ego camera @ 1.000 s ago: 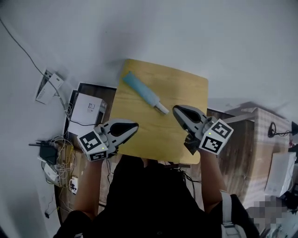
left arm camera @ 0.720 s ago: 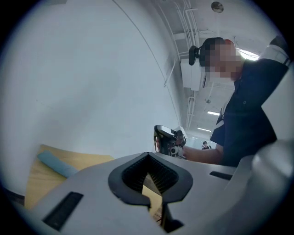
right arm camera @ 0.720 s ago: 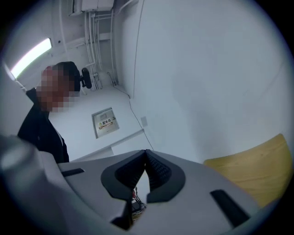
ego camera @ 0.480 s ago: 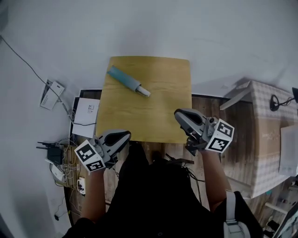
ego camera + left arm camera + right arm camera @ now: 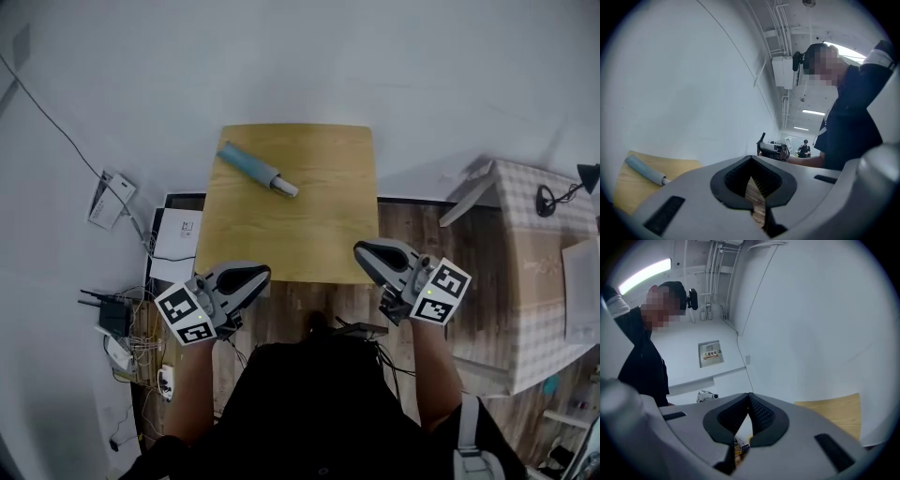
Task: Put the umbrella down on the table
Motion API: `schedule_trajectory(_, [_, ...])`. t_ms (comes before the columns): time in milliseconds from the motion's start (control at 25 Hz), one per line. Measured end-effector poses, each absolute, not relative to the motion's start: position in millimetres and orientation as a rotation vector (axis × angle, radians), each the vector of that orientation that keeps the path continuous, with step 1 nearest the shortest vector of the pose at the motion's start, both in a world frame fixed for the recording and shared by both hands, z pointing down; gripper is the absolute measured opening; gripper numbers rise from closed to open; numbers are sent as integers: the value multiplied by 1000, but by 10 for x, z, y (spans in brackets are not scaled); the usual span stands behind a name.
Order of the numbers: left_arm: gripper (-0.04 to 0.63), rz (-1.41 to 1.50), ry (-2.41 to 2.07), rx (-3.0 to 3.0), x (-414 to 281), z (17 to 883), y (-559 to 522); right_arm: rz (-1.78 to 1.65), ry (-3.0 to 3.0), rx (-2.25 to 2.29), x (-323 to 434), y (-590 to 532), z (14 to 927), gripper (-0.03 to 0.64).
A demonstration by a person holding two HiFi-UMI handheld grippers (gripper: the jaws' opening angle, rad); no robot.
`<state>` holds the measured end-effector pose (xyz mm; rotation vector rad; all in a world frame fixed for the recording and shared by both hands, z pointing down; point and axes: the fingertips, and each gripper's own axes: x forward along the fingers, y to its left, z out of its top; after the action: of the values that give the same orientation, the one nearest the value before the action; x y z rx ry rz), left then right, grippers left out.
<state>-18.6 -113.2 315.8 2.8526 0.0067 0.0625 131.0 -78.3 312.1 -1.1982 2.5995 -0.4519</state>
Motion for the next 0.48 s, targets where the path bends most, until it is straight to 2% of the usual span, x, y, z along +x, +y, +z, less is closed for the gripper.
schedule_trajectory(480, [11,-46,-11,2821,-911,3130,-375,-478,2676,-1184,534,-154,3058,18])
